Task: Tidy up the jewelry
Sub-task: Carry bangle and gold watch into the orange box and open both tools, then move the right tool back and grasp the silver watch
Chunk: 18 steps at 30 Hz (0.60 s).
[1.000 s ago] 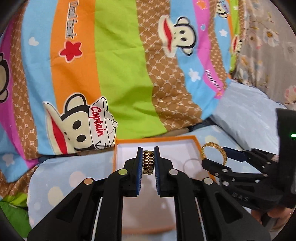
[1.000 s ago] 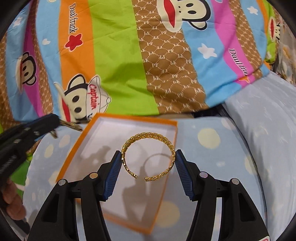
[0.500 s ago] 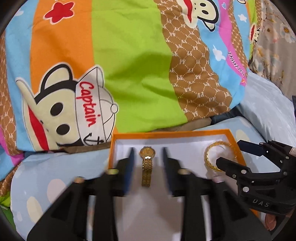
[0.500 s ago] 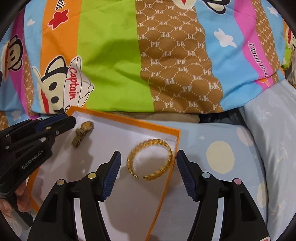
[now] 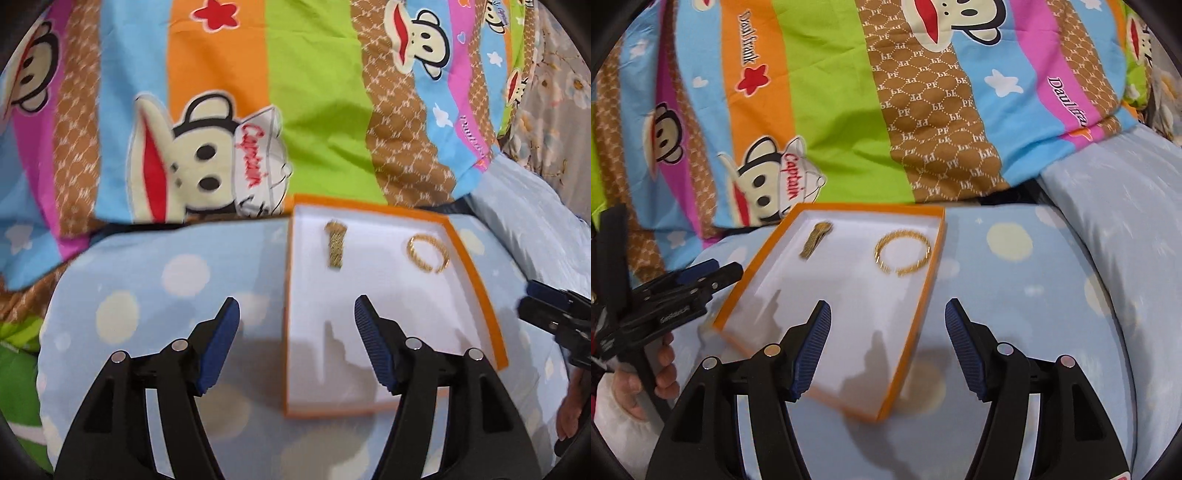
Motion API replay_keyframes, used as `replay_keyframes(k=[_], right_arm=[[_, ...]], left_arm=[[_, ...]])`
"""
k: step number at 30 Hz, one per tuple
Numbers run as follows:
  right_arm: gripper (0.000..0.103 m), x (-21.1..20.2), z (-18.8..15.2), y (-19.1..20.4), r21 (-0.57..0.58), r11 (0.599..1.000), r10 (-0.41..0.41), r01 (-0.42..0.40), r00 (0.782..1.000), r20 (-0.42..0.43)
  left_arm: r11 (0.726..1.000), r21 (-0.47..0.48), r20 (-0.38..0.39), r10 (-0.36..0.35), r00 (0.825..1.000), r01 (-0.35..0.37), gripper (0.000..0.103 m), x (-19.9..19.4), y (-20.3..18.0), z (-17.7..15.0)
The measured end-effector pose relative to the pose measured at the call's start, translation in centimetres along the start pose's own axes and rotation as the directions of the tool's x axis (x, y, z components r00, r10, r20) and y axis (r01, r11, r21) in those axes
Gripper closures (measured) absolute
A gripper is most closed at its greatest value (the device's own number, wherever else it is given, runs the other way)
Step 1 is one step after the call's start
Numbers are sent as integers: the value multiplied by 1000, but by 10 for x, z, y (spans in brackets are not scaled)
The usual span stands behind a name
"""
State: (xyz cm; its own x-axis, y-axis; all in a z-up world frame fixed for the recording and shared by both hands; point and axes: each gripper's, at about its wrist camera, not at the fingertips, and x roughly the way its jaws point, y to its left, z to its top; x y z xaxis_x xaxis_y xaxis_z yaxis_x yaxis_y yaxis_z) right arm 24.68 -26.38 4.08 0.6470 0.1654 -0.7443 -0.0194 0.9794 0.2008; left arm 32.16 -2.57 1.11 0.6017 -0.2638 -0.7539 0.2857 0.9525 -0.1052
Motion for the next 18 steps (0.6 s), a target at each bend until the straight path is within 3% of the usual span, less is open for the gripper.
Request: replay_keyframes(k=[3, 7, 13, 18], right_arm=[[39, -21, -31, 3, 9, 1000, 14, -14, 1000, 10], [39, -36, -62, 3, 20, 1000, -7, 7, 1000, 14], [39, -43, -88, -5, 61, 998, 4, -4, 1000, -3], [39, -40, -102, 3, 50, 998, 28, -27, 999, -28]], left_arm=[[1000, -23, -33, 13, 999, -14, 39, 5, 6, -14], [996, -78, -75, -57, 996, 51, 39, 14, 3, -24], [999, -4, -65, -50, 997, 50, 39, 10, -30, -38], [996, -27, -61, -88, 994, 87, 39, 5, -31, -43]])
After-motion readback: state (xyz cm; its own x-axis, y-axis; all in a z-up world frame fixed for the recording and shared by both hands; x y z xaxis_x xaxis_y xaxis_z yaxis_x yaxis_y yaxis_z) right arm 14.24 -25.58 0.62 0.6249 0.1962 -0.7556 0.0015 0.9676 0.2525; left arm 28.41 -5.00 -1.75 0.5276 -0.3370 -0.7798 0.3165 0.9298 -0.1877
